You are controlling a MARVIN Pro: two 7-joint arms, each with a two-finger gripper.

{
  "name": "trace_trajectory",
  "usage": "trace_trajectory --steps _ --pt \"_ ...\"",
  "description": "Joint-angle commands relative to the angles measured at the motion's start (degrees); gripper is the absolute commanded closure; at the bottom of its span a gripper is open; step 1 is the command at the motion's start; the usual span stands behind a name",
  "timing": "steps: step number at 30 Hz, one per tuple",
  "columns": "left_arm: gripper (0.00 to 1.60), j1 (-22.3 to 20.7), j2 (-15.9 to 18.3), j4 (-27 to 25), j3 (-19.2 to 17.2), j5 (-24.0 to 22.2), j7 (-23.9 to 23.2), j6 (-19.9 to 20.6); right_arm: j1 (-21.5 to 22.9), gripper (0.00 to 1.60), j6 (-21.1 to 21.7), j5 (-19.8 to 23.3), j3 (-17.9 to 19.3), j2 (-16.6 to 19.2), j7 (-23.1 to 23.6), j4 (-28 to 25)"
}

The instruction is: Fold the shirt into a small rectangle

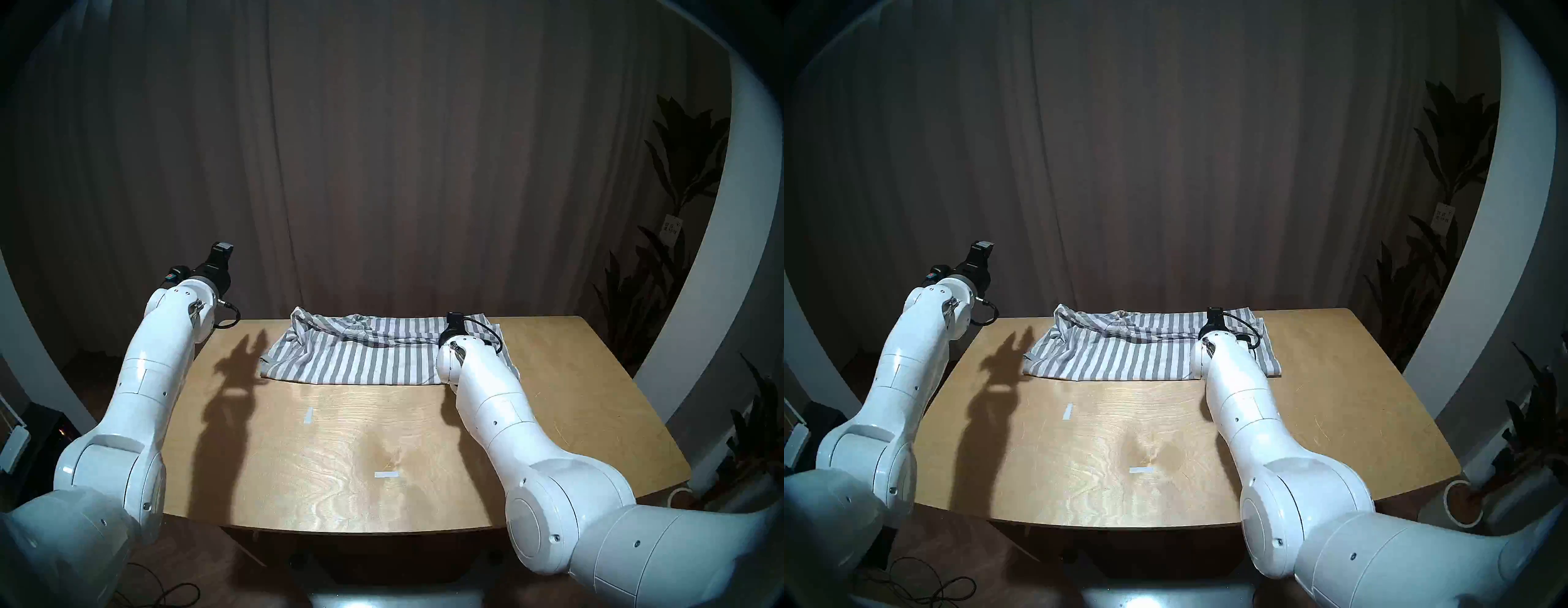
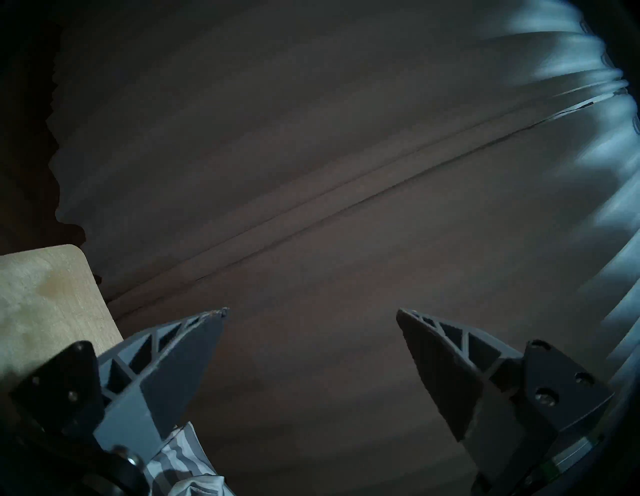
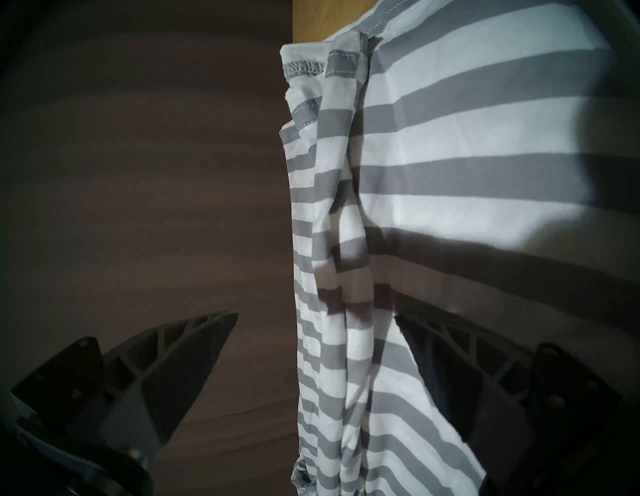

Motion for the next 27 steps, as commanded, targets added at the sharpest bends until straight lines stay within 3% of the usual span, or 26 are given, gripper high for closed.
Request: trace_trajectory --steps 1,12,27 --pt "0.0 3.49 2.76 -4.69 -2.17 -0.68 -2.01 -0.16 5.76 0.0 -0.05 -0.13 -0.29 -0.7 2.04 1.75" --pt "0.0 9.3 4.11 -8.79 -4.63 -2.13 -2.52 -0.36 10.48 0.0 -0.39 0.62 -0.47 -1.08 4.21 10.25" --pt "0.0 14.31 4.71 -12.88 -6.74 -3.66 -2.47 -0.82 17.32 0.0 -0.17 2.14 0.39 -0.2 6.11 14.67"
